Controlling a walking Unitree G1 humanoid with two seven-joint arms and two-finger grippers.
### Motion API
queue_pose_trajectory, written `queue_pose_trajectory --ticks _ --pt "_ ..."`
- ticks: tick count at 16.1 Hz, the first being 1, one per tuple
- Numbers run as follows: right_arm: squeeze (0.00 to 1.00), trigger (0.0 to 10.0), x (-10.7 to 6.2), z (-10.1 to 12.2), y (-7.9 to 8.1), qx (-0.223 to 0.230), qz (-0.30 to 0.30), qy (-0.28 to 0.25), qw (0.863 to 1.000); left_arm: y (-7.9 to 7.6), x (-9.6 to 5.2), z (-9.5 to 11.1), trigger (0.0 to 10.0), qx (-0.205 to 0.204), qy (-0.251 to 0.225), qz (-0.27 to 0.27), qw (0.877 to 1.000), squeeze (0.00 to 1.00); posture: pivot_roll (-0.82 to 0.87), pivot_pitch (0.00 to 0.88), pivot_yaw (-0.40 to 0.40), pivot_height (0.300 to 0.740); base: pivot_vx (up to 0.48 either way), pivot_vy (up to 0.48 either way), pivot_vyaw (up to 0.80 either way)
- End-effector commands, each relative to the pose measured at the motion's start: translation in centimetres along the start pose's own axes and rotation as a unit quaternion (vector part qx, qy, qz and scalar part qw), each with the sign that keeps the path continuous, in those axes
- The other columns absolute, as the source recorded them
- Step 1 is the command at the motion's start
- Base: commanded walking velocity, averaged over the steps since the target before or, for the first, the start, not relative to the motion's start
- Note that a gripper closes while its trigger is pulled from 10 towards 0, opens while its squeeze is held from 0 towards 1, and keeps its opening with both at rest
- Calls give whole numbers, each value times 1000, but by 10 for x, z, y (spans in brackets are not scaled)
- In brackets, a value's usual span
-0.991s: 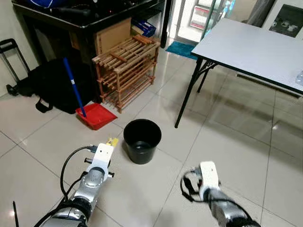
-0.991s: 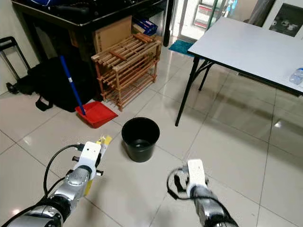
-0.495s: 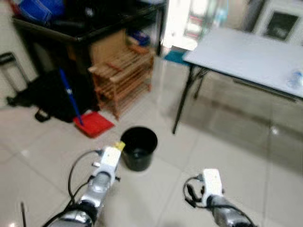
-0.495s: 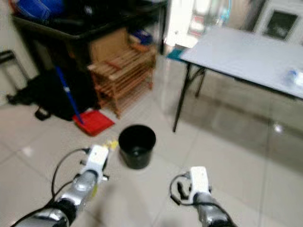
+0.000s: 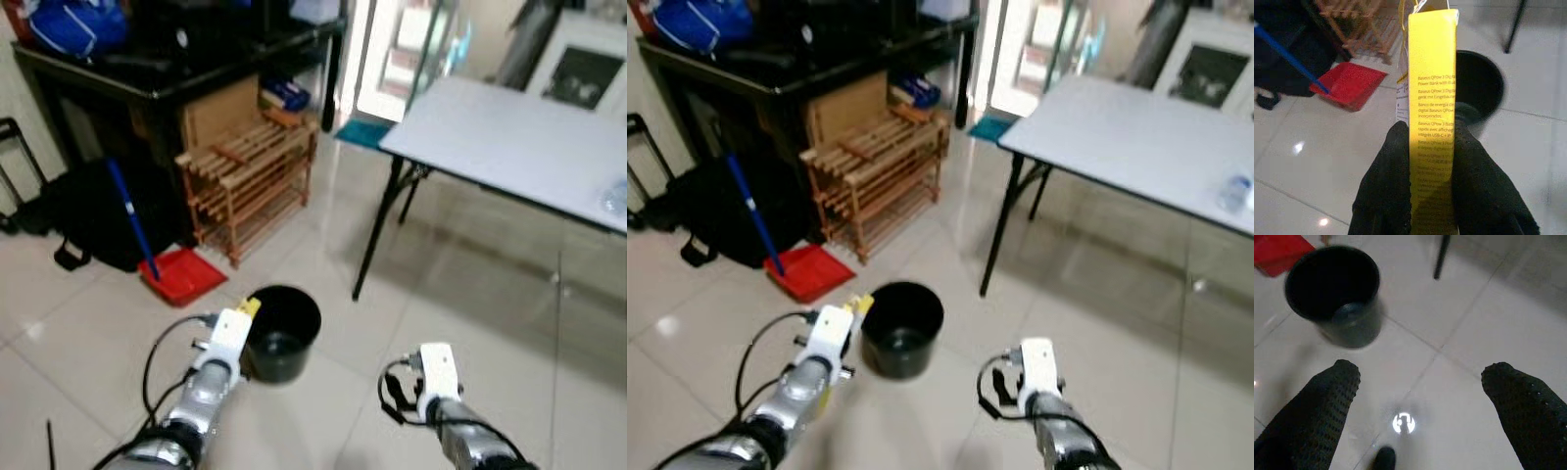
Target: Picking trash to rubbish bin
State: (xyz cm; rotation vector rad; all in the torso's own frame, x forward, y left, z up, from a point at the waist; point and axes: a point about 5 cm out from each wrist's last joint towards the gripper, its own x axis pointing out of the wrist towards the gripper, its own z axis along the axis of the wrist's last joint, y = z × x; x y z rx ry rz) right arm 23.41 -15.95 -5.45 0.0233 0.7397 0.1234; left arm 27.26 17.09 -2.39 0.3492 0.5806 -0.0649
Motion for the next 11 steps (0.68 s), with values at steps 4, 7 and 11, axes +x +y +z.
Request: queue_pose_trajectory --ticks 4,7,11 --pt "0 10000 3 9 11 -13 19 -14 1000 9 1 0 10000 6 -1 12 1000 0 18 9 -73 740 480 0 0" --pt "0 10000 4 9 11 -15 18 -13 1000 8 1 1 10000 6 -2 12 1000 0 21 12 -76 740 480 0 0" --pt "0 10000 4 11 11 -10 14 -16 1000 9 1 3 10000 5 -4 11 1000 0 17 28 -75 740 480 0 0"
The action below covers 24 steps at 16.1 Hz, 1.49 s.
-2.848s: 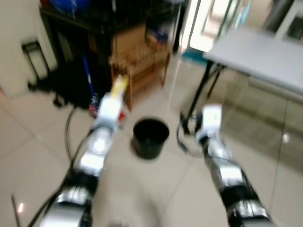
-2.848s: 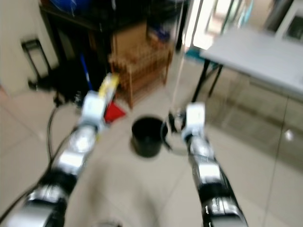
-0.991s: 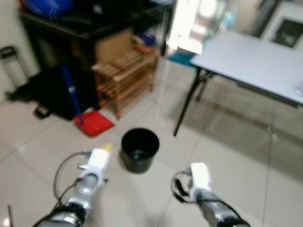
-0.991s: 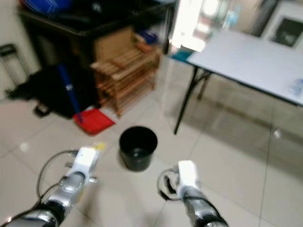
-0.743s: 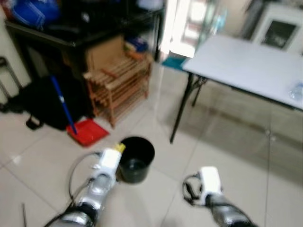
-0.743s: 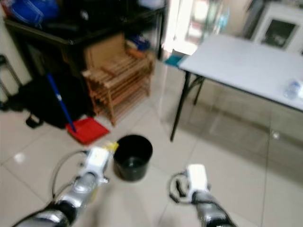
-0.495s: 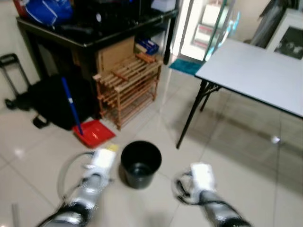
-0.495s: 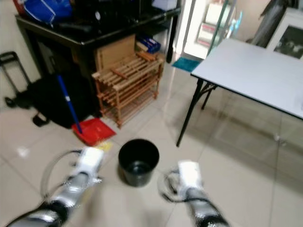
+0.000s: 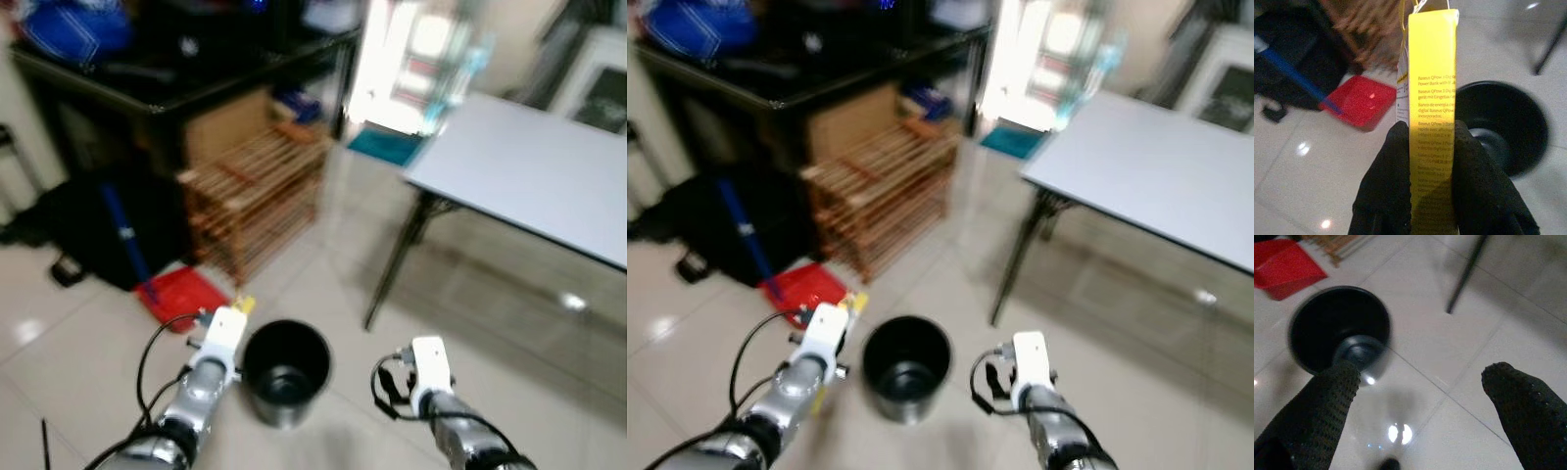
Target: Picking trash to rubbish bin
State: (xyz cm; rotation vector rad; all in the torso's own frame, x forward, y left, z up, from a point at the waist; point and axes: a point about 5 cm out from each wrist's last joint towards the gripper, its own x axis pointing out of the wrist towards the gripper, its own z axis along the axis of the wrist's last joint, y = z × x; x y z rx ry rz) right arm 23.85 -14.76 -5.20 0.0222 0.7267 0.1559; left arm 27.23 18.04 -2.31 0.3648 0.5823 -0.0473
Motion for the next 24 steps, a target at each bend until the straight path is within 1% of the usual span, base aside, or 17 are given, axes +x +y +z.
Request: queue_pose_trajectory --ticks 1,12,13,14,17,18,20,21,22,23,24 --pt "0 10000 1 7 -1 -3 -1 -11 1000 0 2 6 10000 0 -7 2 1000 0 17 28 -76 740 480 0 0" --pt "0 10000 2 9 1 -4 4 -15 1000 -1 2 8 10000 1 -6 -4 1000 0 15 41 -74 740 465 0 0" --pt "0 10000 3 11 2 -7 5 -17 1000 -8 2 10 10000 -17 -16 -28 999 0 11 43 -73 740 0 0 0" --pt "0 10000 3 13 2 -9 5 -20 1000 -11 2 11 10000 -12 -22 -41 999 0 11 44 -73 740 0 0 0" --pt "0 10000 4 18 2 -18 12 -26 999 -18 1 10 10000 -9 -19 -63 998 0 10 49 -76 740 0 0 0" --pt "0 10000 5 22 3 -26 25 -28 999 -22 0 10 10000 -15 -20 -83 996 0 7 53 -79 740 0 0 0" --pt "0 10000 5 27 8 -48 78 -26 995 -36 -1 11 10000 -15 -19 -130 991 0 -5 62 -84 740 0 0 0" --pt "0 10000 5 28 9 -61 94 -22 993 -41 -2 11 10000 -17 -19 -147 989 0 -9 64 -85 740 0 0 0" --pt "0 10000 4 28 8 -78 118 -9 990 -51 -4 12 10000 -33 -13 -187 982 0 -17 72 -90 740 0 0 0" --pt "0 10000 4 29 7 -83 136 -8 987 -58 -5 12 10000 -53 -6 -212 976 0 -23 76 -91 740 0 0 0" --pt "0 10000 3 30 8 -83 157 -5 984 -63 -6 12 10000 -55 -5 -222 974 0 -32 81 -91 740 0 0 0"
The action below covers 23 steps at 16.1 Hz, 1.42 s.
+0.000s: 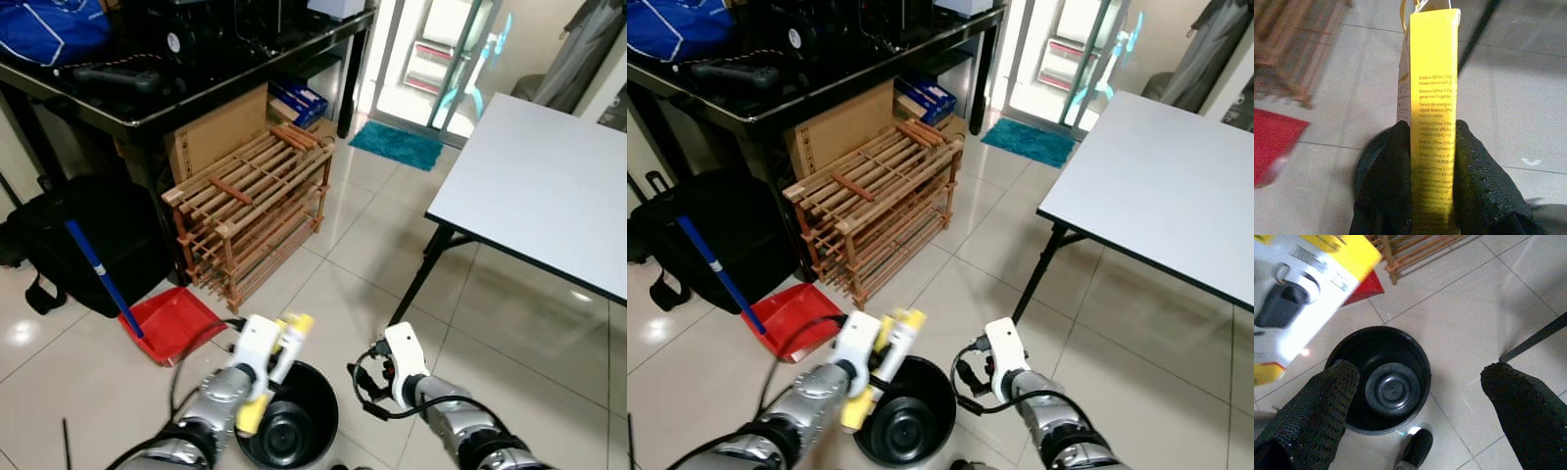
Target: Picking trash to rubbish bin
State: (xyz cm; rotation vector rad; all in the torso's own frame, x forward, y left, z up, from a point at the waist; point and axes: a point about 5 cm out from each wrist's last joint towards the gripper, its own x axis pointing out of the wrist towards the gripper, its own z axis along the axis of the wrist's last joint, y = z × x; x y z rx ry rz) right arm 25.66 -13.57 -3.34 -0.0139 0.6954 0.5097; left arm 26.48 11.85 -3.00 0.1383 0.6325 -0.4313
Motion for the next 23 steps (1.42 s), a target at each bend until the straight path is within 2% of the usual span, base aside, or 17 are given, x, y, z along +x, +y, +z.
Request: queue_pose_trajectory --ticks 1,5,9,10,11,23 --pt "0 10000 -2 5 -3 -8 16 -5 1000 -4 1 0 10000 -2 6 -12 1000 0 -44 87 -91 740 0 0 0" --pt "0 10000 -8 11 -1 -32 53 -27 998 -15 2 -3 10000 14 12 -37 999 0 -73 116 -103 740 0 0 0" --pt "0 10000 -13 18 -2 -38 61 -41 997 -18 2 -6 10000 14 11 -36 999 0 -86 137 -107 740 0 0 0" --pt "0 10000 -16 19 -1 -40 62 -43 996 -18 2 -6 10000 16 11 -36 999 173 -89 140 -108 740 0 0 0" --pt "0 10000 -16 19 -1 -41 63 -43 996 -18 2 -6 10000 17 11 -36 999 1000 -89 143 -107 740 0 0 0" --pt "0 10000 -22 19 5 -33 61 -42 997 -17 2 -2 10000 26 2 -41 999 1000 -81 142 -98 740 0 0 0"
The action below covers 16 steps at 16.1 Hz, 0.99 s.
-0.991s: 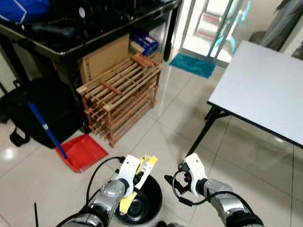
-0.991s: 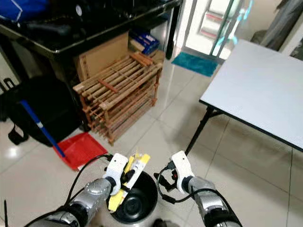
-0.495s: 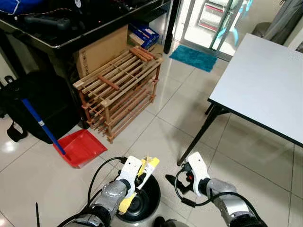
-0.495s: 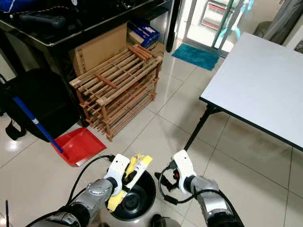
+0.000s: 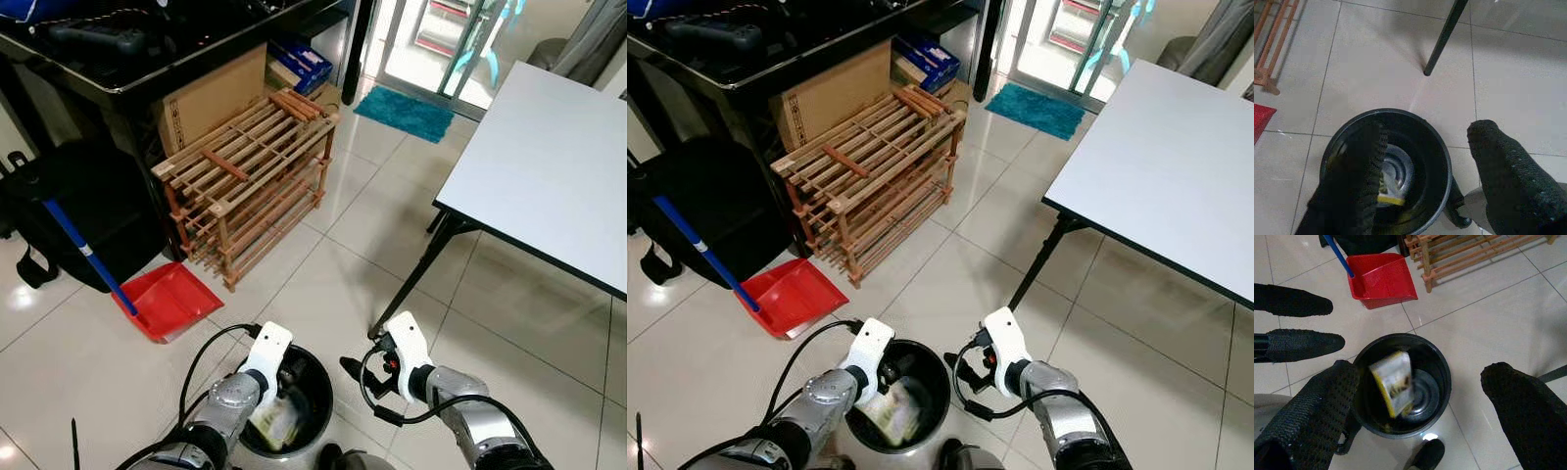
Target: Picking trash to rubbish bin
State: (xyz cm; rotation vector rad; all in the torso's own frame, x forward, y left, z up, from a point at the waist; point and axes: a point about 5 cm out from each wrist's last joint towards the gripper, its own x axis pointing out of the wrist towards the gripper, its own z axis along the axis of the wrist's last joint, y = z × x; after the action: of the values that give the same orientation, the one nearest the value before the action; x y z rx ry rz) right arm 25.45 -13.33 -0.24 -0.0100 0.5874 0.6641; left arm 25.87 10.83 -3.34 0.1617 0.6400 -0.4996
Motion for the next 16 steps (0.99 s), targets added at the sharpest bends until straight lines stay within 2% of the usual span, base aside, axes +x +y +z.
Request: queue_pose_trajectory --ticks 1,2,3,5,7,8,13,16 --pt "0 10000 -4 -3 -2 4 -8 6 1000 -5 1 2 10000 14 -4 -12 1000 1000 -80 143 -98 740 0 0 0" --pt "0 10000 -3 -3 -1 5 -8 6 1000 -4 1 3 10000 21 -5 -11 1000 910 -79 142 -99 740 0 0 0" --pt "0 10000 -3 -3 -1 6 -8 6 1000 -3 1 3 10000 27 -5 -6 1000 0 -77 140 -98 740 0 0 0" --pt "0 10000 -1 -2 -4 6 -25 5 1000 5 -1 4 10000 23 -14 19 999 0 -71 134 -94 740 0 0 0" --pt "0 10000 0 -2 -12 18 -82 -9 996 24 -6 7 10000 18 -28 82 996 0 -60 124 -90 740 0 0 0" --pt "0 10000 0 -3 -22 25 -142 -12 989 43 -13 7 10000 16 -36 146 989 0 -46 112 -82 740 0 0 0" --pt "0 10000 -4 -5 -39 29 -267 -28 963 68 -30 -3 10000 13 -53 230 972 0 -11 78 -73 740 0 0 0" --pt "0 10000 -8 7 -49 48 -323 -76 942 87 -40 2 10000 5 -69 291 954 0 -8 52 -65 740 0 0 0"
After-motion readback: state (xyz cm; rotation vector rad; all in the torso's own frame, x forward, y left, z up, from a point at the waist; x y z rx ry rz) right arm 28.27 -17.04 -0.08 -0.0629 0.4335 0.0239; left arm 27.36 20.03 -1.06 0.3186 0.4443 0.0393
